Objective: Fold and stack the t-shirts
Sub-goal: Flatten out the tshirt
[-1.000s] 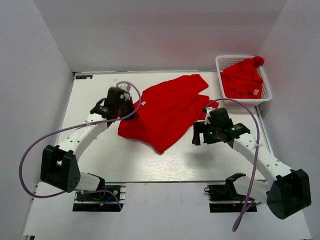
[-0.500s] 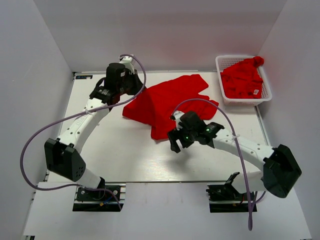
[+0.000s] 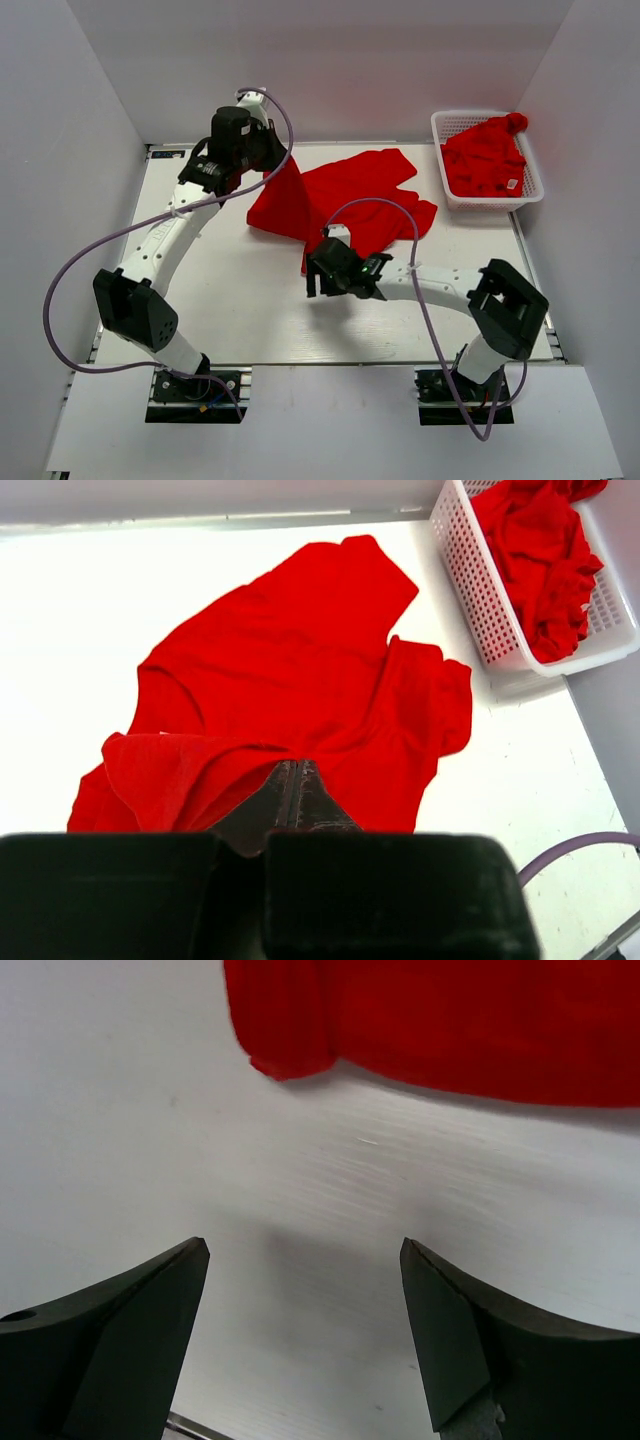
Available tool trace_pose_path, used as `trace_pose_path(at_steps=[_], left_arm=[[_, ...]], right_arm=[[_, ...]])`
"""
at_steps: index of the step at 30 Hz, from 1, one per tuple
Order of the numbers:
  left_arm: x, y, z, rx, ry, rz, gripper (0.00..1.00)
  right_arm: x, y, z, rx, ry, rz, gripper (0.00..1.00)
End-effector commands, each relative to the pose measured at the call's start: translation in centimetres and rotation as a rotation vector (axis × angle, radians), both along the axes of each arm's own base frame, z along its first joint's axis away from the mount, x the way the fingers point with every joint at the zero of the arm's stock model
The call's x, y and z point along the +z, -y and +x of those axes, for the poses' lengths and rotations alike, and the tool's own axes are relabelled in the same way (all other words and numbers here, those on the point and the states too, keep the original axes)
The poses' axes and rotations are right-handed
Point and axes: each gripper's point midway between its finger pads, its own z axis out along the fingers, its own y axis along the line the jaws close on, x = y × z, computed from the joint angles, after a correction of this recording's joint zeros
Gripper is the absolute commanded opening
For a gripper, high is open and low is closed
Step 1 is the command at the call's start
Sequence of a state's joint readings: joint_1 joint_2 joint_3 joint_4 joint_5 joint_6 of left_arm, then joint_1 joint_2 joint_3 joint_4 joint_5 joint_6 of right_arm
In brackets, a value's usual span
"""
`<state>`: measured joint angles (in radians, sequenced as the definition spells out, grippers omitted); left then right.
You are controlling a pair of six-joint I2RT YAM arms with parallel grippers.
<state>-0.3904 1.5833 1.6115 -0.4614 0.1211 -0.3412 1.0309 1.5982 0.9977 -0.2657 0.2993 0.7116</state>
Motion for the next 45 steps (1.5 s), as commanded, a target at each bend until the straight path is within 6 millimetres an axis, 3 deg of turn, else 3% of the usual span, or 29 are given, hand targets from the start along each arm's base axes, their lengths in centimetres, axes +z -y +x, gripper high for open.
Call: trace_pose_path(at_steps=[1, 7, 12, 19, 24, 25, 26, 28, 29, 30, 31, 35, 36, 38, 39, 40, 41, 42, 44, 45], left_arm=[[1.5, 0.0, 0.1, -0.002, 0.035, 0.009, 0.0], [2.6, 0.0, 0.1, -0.005, 0.058, 0.009, 0.0], [2.2, 0.1, 0.0, -0.014, 0.048, 0.009, 0.0], [2.0, 0.3, -0.1, -0.023, 0.047, 0.006, 0.0], [1.6, 0.3, -0.2, -0.019, 0.042, -0.003, 0.0], [2.0, 0.2, -0.4, -0.019, 0.05, -0.006, 0.0], [2.0, 0.2, -0.4, -0.019, 0.05, -0.006, 0.0], [1.9, 0.0, -0.5, -0.01, 0.05, -0.003, 0.0], [1.4, -0.1, -0.5, -0.01, 0.04, 0.002, 0.0], [1.4, -0.1, -0.5, -0.01, 0.04, 0.002, 0.0], [1.4, -0.2, -0.5, -0.002, 0.041, 0.005, 0.0], [2.5, -1.4, 0.0, 0.044, 0.061, 0.023, 0.0], [2.7, -1.4, -0.1, 0.044, 0.061, 0.024, 0.0], [4.3, -2.3, 0.0, 0.083, 0.1, 0.038, 0.0], [5.3, -2.7, 0.1, 0.096, 0.123, 0.05, 0.0], [6.3, -3.2, 0.0, 0.113, 0.145, 0.061, 0.0], [7.9, -3.8, -0.1, 0.14, 0.185, 0.064, 0.0], [8.4, -4.0, 0.0, 0.147, 0.2, 0.071, 0.0], [9.8, -4.4, -0.3, 0.158, 0.232, 0.071, 0.0], [11.3, -5.0, -0.6, 0.175, 0.268, 0.073, 0.0]], right_arm=[[2.8, -3.7, 2.2, -0.212, 0.064, 0.193, 0.83], [2.3, -6.9, 4.5, -0.353, 0.105, 0.33, 0.89], [-0.2, -7.6, 5.8, -0.49, 0.074, 0.34, 0.87], [-2.1, -6.3, 7.5, -0.651, 0.112, 0.295, 0.8], [-4.5, -4.6, 7.3, -0.758, 0.077, 0.239, 0.74], [-5.0, -3.8, 7.3, -0.774, 0.084, 0.22, 0.69], [-5.2, -3.3, 7.3, -0.797, 0.087, 0.214, 0.58], [-5.5, -2.2, 7.6, -0.826, 0.098, 0.196, 0.36], [-5.7, -1.5, 7.6, -0.842, 0.095, 0.18, 0.16], [-5.9, -1.3, 7.5, -0.835, 0.097, 0.165, 0.07], [-5.7, -0.9, 7.6, -0.836, 0.101, 0.153, 0.0], [-3.9, 1.7, 6.9, -0.738, 0.176, 0.046, 0.0], [-1.4, 2.1, 6.7, -0.65, 0.222, 0.052, 0.0], [-0.1, 3.0, 6.1, -0.535, 0.243, 0.014, 0.0], [2.0, 4.5, 5.3, -0.455, 0.285, 0.005, 0.0], [2.0, 6.1, 4.7, -0.415, 0.289, -0.066, 0.0], [4.2, 7.8, 3.9, -0.385, 0.299, -0.074, 0.0], [4.0, 10.0, 3.1, -0.382, 0.281, -0.16, 0.0], [5.3, 11.5, 2.7, -0.344, 0.296, -0.209, 0.0], [7.7, 13.7, 2.1, -0.36, 0.316, -0.242, 0.0]])
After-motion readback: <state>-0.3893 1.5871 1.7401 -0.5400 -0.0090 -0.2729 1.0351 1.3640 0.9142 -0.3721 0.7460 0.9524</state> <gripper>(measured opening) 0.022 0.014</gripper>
